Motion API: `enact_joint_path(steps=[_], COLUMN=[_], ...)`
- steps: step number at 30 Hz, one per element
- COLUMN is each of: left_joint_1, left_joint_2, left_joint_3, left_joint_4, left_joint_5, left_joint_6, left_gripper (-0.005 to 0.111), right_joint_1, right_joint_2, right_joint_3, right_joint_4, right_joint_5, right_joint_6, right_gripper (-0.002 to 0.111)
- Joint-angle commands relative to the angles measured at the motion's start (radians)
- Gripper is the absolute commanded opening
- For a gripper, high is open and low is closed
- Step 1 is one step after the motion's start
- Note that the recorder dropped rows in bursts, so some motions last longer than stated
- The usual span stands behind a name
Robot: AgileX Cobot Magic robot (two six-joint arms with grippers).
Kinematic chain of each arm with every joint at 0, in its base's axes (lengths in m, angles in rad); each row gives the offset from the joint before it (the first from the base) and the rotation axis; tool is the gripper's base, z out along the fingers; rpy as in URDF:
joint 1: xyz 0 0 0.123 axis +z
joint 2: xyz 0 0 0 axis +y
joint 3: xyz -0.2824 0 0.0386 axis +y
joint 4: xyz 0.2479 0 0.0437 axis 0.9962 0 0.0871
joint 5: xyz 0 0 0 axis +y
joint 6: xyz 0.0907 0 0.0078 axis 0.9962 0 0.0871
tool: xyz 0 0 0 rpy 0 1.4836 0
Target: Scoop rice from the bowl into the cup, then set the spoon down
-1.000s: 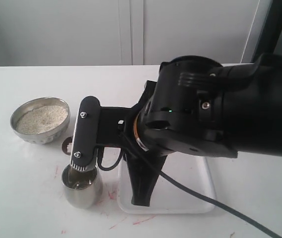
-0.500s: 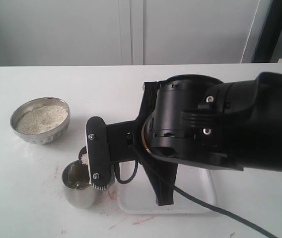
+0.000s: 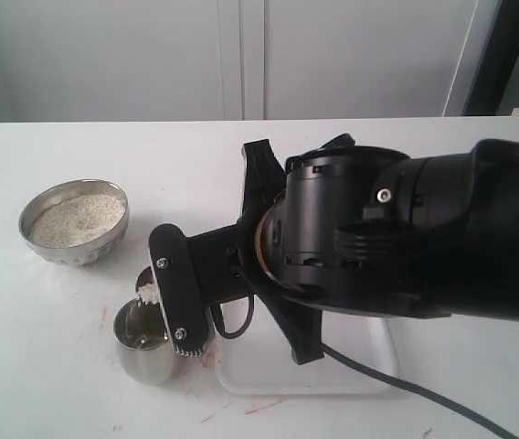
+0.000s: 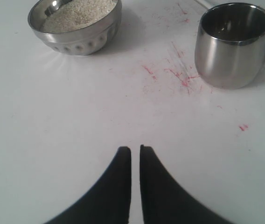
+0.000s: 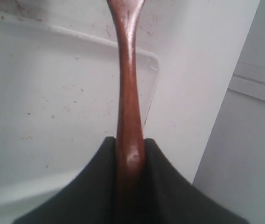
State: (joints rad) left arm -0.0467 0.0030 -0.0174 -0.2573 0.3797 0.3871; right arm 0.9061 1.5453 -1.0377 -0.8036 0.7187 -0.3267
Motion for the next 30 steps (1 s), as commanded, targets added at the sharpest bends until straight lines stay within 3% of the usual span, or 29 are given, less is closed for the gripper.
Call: enact_joint_path(steps=[1,30], left_joint_1=[-0.005,-0.005], left_joint_2=[-0.003,-0.003], left_joint_3=[0.005,0.005], left_joint_4=[-0.011,-0.011], left_joint_5=[0.002,0.002], left_joint_6=[0.002,0.002], left_gripper=[0.014,0.014], right_joint_1=[0.001,0.012], right_joint_2=[-0.007,-0.005], right_joint_3=[0.003,0.003], right_joint_4=[-0.014,-0.154], right_joint_5=[-0.017,-0.04], right_joint_6=[-0.056,-0.172], right_gripper=[0.0,0.0])
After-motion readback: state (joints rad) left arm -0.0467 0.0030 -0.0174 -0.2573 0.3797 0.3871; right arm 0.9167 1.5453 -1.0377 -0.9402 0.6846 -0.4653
